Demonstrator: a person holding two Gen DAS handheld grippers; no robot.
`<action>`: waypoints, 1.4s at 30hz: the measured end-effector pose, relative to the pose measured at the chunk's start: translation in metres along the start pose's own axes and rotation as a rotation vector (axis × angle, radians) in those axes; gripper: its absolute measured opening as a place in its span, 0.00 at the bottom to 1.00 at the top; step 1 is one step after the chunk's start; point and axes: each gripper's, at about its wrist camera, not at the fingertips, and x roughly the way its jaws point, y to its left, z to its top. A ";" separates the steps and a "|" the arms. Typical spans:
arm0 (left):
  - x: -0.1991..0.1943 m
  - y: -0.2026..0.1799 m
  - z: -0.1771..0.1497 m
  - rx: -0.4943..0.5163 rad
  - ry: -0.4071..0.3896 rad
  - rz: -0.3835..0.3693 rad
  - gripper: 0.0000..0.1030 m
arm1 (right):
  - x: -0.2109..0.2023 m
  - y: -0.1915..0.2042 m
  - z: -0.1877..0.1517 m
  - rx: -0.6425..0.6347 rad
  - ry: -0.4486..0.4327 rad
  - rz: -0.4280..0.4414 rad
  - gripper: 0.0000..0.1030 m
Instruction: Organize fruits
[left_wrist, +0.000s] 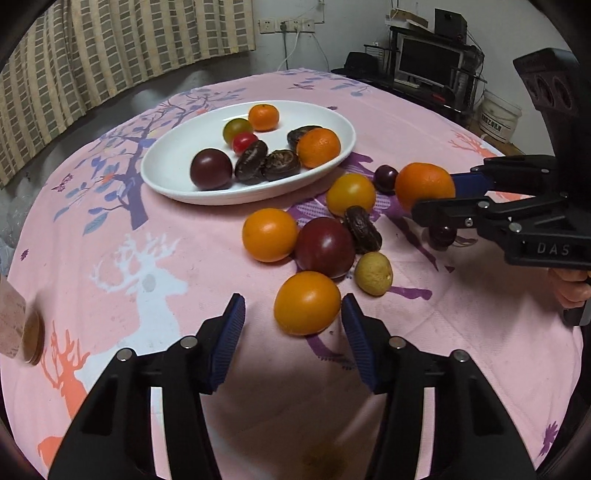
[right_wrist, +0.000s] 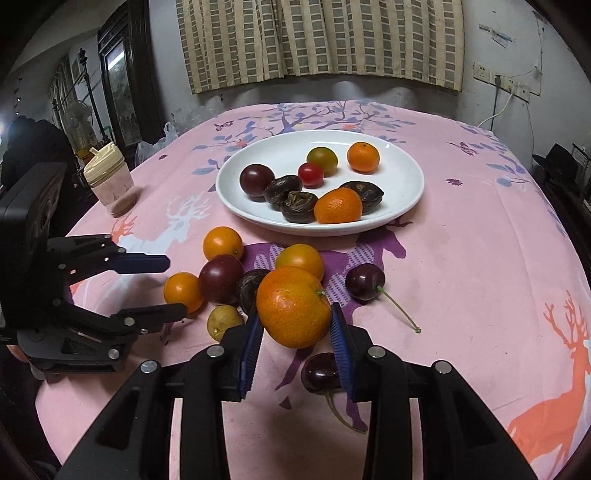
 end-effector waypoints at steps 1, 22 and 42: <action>0.002 0.000 0.000 0.002 0.008 -0.010 0.50 | 0.000 0.001 0.000 -0.002 0.002 0.002 0.35; -0.006 0.072 0.093 -0.286 -0.173 -0.014 0.35 | 0.016 -0.039 0.077 0.170 -0.167 -0.030 0.35; -0.019 0.099 0.068 -0.453 -0.195 0.202 0.91 | 0.014 -0.027 0.054 0.166 -0.124 0.096 0.53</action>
